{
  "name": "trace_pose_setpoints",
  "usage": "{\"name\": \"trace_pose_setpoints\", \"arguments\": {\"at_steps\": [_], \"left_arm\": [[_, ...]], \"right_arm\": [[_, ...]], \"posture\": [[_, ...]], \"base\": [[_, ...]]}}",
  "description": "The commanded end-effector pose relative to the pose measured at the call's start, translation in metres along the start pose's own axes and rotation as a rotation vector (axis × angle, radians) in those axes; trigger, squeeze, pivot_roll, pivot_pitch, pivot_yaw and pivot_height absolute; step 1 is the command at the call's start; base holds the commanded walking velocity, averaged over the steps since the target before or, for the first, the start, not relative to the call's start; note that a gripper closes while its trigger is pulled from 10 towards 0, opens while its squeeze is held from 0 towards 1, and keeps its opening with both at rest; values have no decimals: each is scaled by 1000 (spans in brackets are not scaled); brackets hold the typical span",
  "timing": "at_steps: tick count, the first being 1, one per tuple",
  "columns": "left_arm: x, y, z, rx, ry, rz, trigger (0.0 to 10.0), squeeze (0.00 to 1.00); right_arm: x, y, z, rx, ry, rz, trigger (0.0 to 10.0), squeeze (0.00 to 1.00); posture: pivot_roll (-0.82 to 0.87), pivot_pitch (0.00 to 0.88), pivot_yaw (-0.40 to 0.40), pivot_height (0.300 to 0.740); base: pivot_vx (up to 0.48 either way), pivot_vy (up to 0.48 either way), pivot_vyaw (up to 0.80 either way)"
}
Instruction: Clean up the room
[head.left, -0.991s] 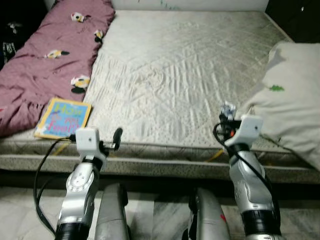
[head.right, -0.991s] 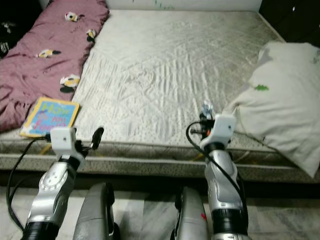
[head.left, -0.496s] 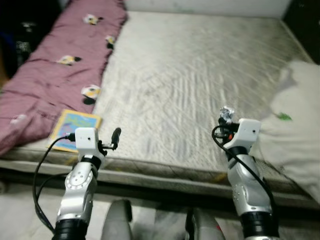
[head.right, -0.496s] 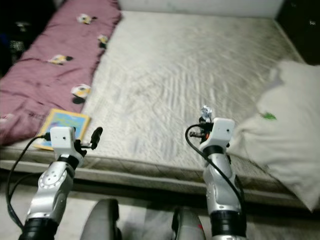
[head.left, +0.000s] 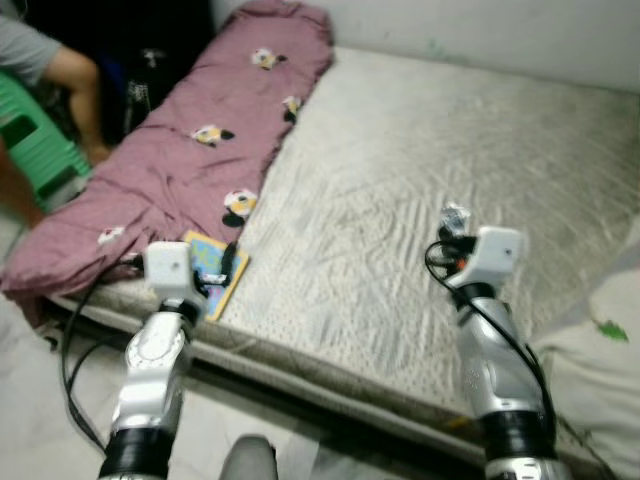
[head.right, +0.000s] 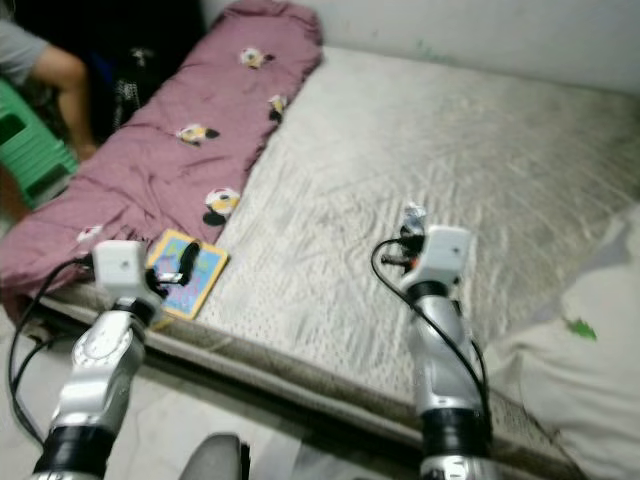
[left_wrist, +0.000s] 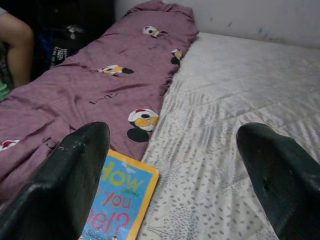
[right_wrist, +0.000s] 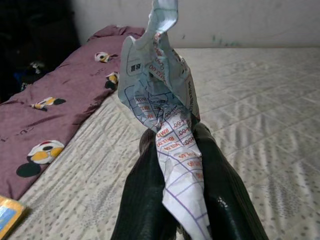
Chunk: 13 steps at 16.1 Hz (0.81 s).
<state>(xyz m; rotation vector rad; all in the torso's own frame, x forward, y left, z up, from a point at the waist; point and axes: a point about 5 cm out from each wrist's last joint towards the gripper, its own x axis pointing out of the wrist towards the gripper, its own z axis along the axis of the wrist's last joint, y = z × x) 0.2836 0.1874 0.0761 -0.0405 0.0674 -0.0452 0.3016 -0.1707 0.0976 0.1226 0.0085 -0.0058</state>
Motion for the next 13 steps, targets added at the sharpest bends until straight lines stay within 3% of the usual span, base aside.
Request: {"name": "trace_pose_setpoints", "arguments": {"at_steps": [1, 4, 8, 13], "left_arm": [[1, -7, -1, -3, 4, -32, 10000, 0], [2, -13, 2, -2, -7, -51, 10000, 0], [1, -9, -2, -8, 12, -38, 10000, 0], [0, -13, -3, 0, 11, -47, 10000, 0]], "right_arm": [[-6, -9, -6, -10, 29, -38, 10000, 0], [-8, -10, -9, -3, 37, -42, 10000, 0], [-4, -13, -6, -5, 28, -58, 10000, 0], [-5, -13, -6, -8, 20, -46, 10000, 0]], "posture": [[-15, 0, -4, 740], [-15, 0, -5, 740], [-10, 0, -8, 740], [-14, 0, -11, 740]], "base": [[0, 0, -644], [0, 0, -781], [0, 0, -783], [0, 0, 0]]}}
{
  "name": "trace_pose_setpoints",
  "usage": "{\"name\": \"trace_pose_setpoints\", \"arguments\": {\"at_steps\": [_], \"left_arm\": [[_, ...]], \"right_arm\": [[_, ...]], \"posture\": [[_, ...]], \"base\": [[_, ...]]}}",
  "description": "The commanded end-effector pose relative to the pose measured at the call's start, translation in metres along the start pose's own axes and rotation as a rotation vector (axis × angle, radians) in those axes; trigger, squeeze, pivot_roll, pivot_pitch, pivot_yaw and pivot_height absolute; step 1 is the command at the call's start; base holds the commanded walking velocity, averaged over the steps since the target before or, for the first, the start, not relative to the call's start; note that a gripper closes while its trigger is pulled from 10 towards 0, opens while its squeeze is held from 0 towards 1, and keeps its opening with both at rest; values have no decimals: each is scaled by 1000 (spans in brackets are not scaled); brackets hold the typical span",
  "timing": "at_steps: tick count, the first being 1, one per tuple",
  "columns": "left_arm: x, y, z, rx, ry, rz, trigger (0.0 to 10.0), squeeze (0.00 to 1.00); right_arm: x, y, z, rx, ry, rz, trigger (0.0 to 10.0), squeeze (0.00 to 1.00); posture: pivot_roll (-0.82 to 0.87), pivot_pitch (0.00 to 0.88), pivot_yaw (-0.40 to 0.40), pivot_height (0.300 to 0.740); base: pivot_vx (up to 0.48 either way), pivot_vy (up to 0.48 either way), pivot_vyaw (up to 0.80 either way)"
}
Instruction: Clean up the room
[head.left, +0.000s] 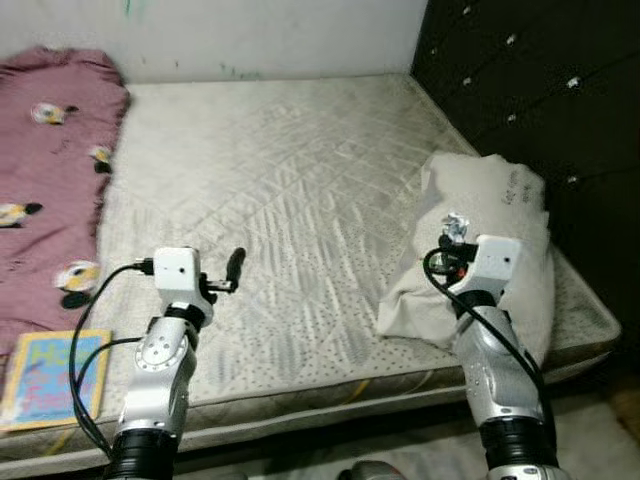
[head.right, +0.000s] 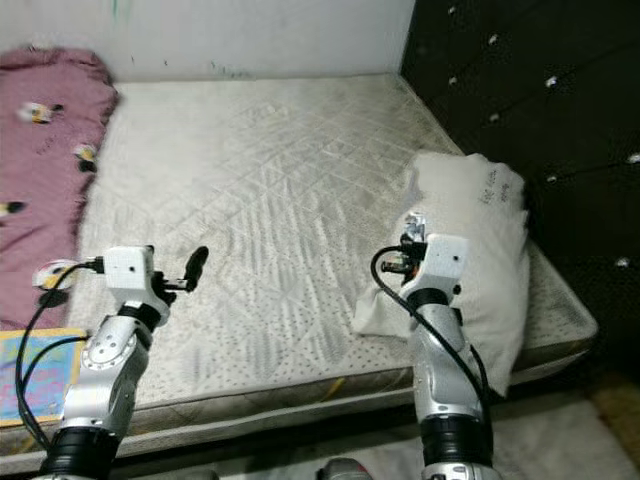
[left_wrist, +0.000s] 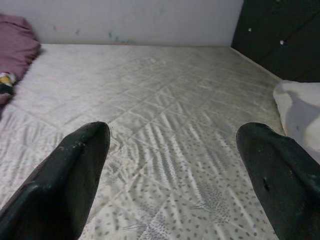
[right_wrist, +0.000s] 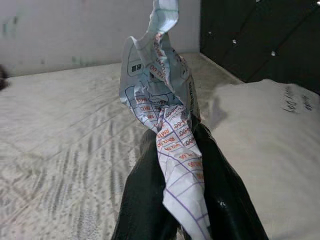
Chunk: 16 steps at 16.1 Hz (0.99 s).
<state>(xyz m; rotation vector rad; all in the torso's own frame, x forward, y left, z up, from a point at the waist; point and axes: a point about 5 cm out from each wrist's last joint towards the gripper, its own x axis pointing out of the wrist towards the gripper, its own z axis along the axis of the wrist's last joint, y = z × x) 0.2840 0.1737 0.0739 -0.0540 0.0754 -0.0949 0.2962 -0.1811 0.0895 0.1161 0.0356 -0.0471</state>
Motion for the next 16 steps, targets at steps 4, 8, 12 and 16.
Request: {"name": "trace_pose_setpoints", "arguments": {"at_steps": [4, 8, 12, 16], "left_arm": [[-3, 2, -2, 3, 8, 10, 10000, 0], [-6, 2, -4, -3, 7, 8, 10000, 0], [-6, 0, -4, -9, 10, 3, 10000, 0], [-11, -7, -12, -17, 33, -19, 10000, 0]], "right_arm": [[-2, 1, -1, 2, 4, 13, 10000, 0], [-3, 1, -6, -15, 31, 28, 10000, 0], [-3, 1, -6, -17, 32, 32, 10000, 0], [-5, 3, -10, -11, 46, 38, 10000, 0]], "posture": [[-9, 0, -15, 740], [-1, 0, -21, 740], [-3, 0, -20, 740], [-10, 0, -15, 740]], "base": [[0, 0, 0], [0, 408, -106], [0, 480, -106], [0, 480, 0]]}}
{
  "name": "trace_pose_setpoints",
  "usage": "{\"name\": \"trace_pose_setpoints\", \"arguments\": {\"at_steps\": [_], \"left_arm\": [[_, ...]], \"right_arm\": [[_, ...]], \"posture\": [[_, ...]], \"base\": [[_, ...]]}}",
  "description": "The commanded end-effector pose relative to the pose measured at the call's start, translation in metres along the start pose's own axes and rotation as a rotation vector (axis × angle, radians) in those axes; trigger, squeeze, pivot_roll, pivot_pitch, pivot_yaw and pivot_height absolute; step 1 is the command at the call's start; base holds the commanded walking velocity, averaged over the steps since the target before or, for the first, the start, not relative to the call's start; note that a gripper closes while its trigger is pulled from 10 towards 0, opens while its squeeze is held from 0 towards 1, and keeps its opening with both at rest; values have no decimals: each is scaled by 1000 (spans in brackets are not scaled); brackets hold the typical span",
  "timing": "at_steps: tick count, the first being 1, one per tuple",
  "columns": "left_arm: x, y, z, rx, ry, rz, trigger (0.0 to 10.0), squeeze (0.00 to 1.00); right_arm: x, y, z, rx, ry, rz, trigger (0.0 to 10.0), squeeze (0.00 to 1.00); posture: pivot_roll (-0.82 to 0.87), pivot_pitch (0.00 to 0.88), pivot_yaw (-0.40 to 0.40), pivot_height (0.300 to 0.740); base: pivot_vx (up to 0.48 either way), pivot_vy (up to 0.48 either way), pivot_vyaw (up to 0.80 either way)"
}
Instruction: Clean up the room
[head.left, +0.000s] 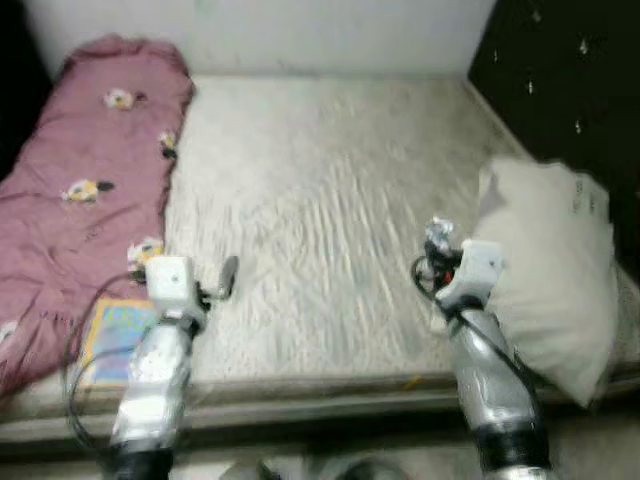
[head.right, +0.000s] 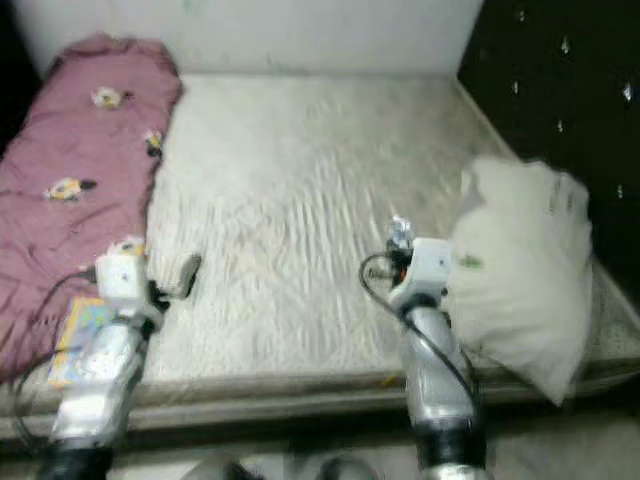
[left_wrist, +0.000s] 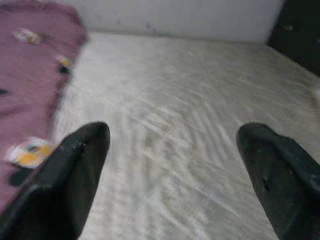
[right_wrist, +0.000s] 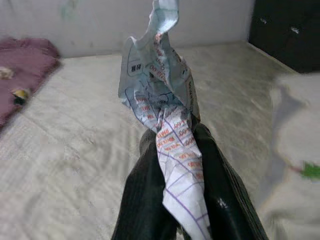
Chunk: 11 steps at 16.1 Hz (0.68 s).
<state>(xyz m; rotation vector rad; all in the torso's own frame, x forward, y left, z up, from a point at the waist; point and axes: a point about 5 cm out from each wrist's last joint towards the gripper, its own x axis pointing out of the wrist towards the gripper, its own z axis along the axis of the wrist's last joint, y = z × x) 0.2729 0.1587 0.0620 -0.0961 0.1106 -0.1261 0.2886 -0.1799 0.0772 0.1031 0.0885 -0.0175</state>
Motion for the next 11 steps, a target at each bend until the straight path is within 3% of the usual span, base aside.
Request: {"name": "trace_pose_setpoints", "arguments": {"at_steps": [1, 11], "left_arm": [[-3, 7, 1, 23, 2, 12, 10000, 0], [3, 11, 7, 23, -11, 25, 10000, 0]], "right_arm": [[0, 4, 0, 5, 3, 17, 10000, 0], [5, 5, 1, 3, 13, 31, 10000, 0]], "posture": [[-9, 0, -17, 740], [-11, 0, -17, 740]], "base": [[0, 480, 0], [0, 480, 0]]}}
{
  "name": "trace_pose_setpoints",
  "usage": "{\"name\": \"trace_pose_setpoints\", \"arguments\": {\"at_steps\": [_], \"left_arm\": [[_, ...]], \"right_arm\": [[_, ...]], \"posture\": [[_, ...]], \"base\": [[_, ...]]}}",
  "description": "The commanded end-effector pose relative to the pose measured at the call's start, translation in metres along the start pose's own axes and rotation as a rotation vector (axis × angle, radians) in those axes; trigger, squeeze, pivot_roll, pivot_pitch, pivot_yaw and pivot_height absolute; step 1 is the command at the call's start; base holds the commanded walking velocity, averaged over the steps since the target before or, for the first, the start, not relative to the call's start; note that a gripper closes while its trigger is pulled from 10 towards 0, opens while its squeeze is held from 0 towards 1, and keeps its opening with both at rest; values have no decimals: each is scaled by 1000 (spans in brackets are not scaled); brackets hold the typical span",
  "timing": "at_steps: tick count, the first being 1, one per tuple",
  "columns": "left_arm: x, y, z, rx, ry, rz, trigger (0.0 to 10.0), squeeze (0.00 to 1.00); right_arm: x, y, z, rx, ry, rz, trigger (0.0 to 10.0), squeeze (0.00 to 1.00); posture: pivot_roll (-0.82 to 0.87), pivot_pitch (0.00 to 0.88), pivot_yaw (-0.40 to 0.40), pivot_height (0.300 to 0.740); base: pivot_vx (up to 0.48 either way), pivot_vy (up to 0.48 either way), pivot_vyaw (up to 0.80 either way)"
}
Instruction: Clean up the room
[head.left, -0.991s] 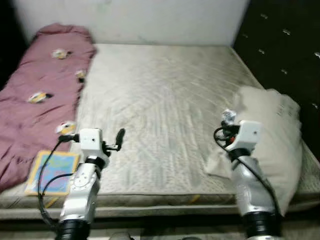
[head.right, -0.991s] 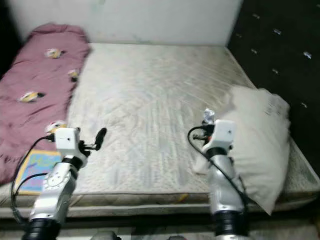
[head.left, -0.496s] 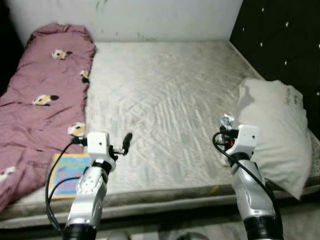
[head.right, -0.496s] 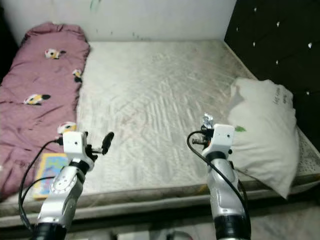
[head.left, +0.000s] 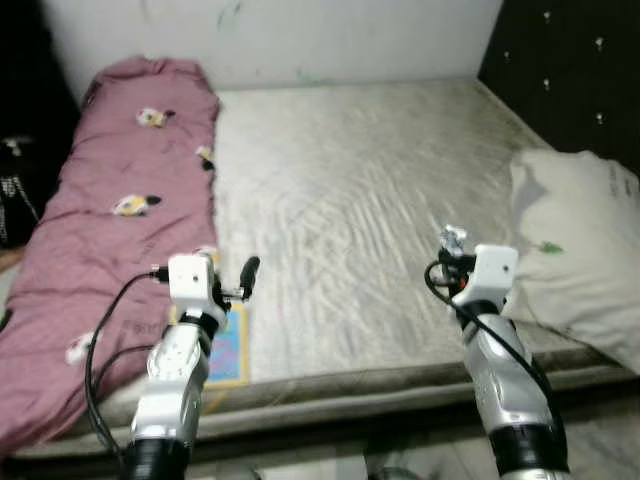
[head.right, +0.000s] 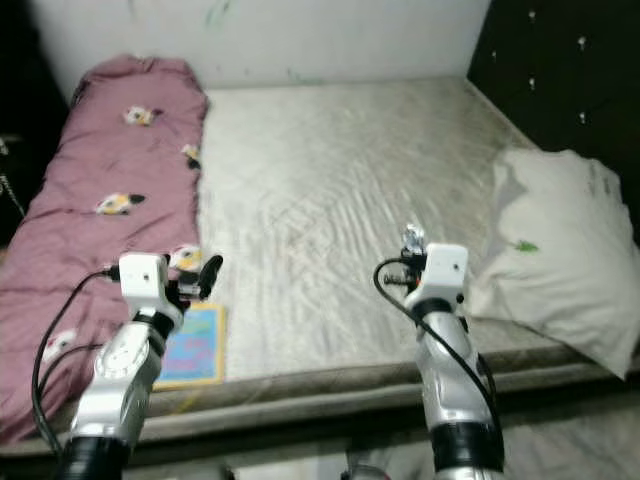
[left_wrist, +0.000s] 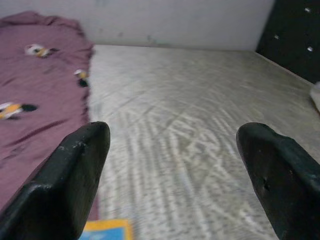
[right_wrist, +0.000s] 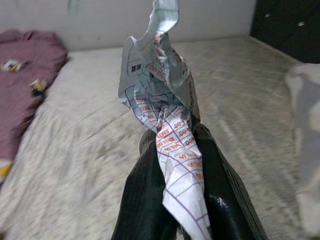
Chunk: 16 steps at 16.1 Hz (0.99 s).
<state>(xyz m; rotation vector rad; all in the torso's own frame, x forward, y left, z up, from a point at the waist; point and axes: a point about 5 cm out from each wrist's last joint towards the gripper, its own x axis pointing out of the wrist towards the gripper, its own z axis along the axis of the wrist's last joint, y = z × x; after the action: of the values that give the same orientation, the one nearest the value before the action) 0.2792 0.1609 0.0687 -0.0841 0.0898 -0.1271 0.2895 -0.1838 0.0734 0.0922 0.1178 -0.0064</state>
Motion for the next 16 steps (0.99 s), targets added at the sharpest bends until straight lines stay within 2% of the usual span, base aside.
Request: {"name": "trace_pose_setpoints", "arguments": {"at_steps": [1, 4, 8, 13, 16], "left_arm": [[-2, 8, 0, 9, 8, 24, 10000, 0], [1, 8, 2, 7, 2, 27, 10000, 0], [0, 22, 6, 29, -11, 74, 10000, 0], [-2, 11, -2, 25, 12, 57, 10000, 0], [-2, 10, -3, 23, 14, 57, 10000, 0]], "right_arm": [[2, 10, 3, 14, -12, 24, 10000, 0], [3, 15, 4, 21, -12, 41, 10000, 0], [5, 18, 3, 10, -3, 73, 10000, 0], [3, 28, 1, -16, 3, 129, 10000, 0], [-1, 30, -2, -10, 12, 143, 10000, 0]], "posture": [[-11, 0, -16, 740], [-9, 0, -14, 740], [-2, 0, -19, 740], [-4, 0, -22, 740], [-4, 0, -30, 740]], "base": [[0, 480, 0], [0, 480, 0], [0, 480, 0], [0, 480, 0], [0, 480, 0]]}}
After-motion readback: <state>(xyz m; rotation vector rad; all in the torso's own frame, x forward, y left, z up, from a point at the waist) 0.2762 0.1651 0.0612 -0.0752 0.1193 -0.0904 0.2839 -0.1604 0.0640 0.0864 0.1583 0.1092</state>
